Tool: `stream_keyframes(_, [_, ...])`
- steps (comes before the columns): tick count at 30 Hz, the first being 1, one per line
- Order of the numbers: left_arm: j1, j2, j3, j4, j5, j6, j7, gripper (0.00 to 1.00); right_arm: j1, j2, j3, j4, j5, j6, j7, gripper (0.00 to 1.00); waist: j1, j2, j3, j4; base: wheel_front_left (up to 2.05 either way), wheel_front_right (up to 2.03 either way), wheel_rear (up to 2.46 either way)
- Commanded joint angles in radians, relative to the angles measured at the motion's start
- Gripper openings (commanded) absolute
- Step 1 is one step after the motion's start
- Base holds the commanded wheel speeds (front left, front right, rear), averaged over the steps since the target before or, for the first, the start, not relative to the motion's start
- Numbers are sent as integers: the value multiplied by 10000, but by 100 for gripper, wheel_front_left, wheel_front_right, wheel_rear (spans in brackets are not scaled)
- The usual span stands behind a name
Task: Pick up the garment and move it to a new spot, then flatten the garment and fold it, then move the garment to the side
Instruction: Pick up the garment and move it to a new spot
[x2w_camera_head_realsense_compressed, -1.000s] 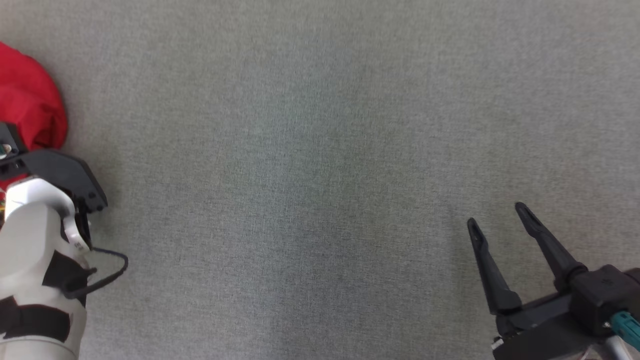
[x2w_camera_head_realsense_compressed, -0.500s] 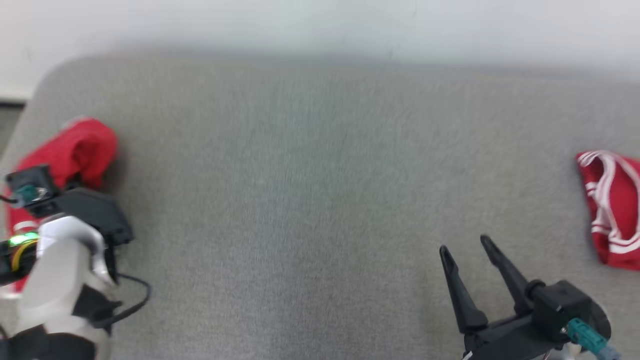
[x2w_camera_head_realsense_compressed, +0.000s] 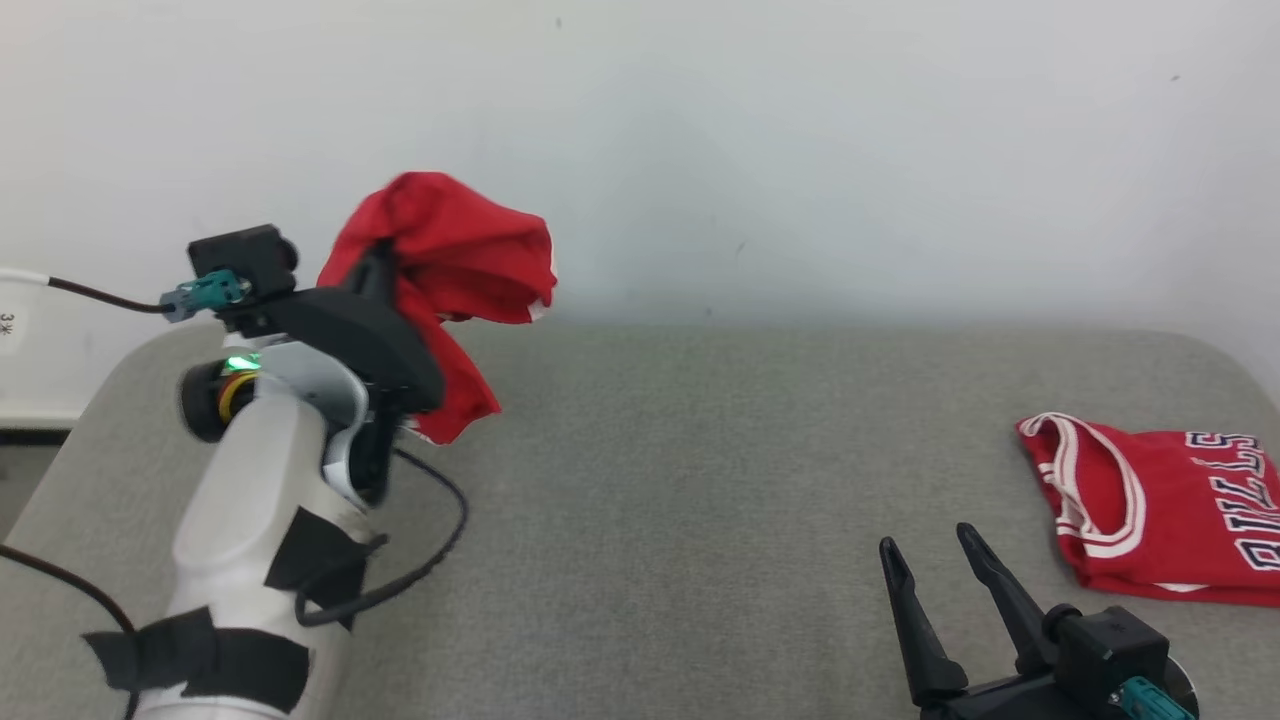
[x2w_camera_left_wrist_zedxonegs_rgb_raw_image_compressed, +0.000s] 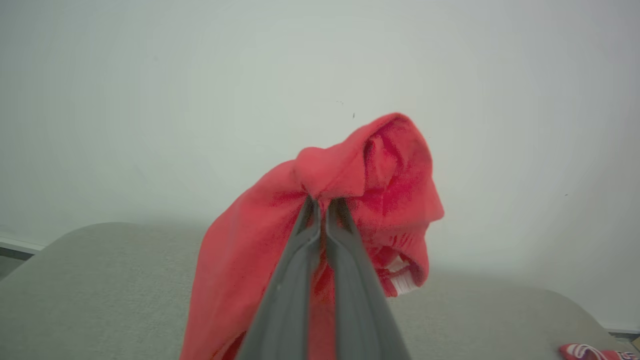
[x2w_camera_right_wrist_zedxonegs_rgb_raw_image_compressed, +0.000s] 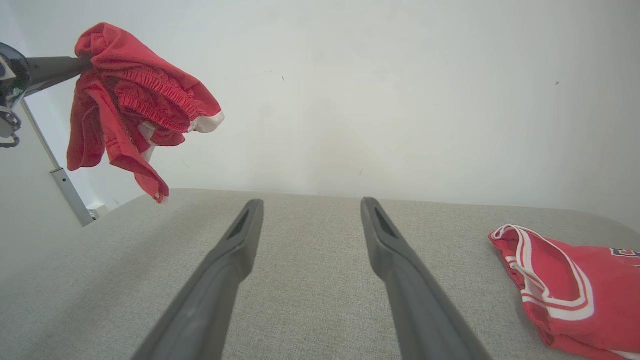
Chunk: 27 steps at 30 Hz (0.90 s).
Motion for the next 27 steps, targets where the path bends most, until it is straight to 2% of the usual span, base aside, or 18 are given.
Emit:
stream_keyframes(1, [369,-119,-632,-497,-946,-61,334,0,-6,22,3,41,5,-20,-60,100,5,4,-541,-744,0,0,0])
stream_keyframes(4, [1128,-84,-2270,-2372,-3627,-44,1037,0,-19,20,21,84,95,-20,-101,100,5,4,-561,-1056,0,0,0])
stream_keyframes(7, [1935,-67,-3764,-4196,-5306,710,1309,0,96,22,23,121,134,-20,-116,100,5,4,-515,-1267,0,0,0])
stream_keyframes(8, [1935,-67,-3764,-4196,-5306,710,1309,0,96,22,23,121,134,-20,-116,100,5,4,-515,-1267,0,0,0])
stream_keyframes(11, [2544,-60,-4899,-5627,-6218,1539,1358,0,134,22,34,112,113,-20,-134,100,5,4,-401,-1454,0,0,0])
stream_keyframes(15, [3179,-43,-5604,-6281,-6661,2373,1148,0,-7,23,103,64,138,-20,-171,100,5,4,-221,-1697,0,0,0])
stream_keyframes(19, [3774,27,-5633,-5555,-6637,2891,882,0,-115,24,199,85,144,-20,-169,100,5,4,-57,-1906,0,0,0])
stream_keyframes(22, [4162,286,-5544,-4436,-6543,3011,581,0,-192,24,256,125,126,-20,-176,100,5,4,48,-2058,0,0,0])
stream_keyframes(23, [4240,397,-5565,-3981,-6384,3076,394,19,-215,24,281,132,120,-20,-171,100,5,4,91,-2120,0,0,0])
stream_keyframes(24, [4289,517,-5650,-3526,-6226,3134,244,93,-238,24,300,136,118,-20,-166,100,5,4,128,-2170,0,0,0])
stream_keyframes(25, [4335,600,-5726,-3062,-6083,3157,102,100,-269,24,325,139,113,-20,-155,100,5,4,171,-2233,0,0,0])
stream_keyframes(27, [4332,755,-5746,-2270,-5845,3274,-185,100,-334,23,336,142,88,-20,-141,100,5,4,234,-2332,0,0,0])
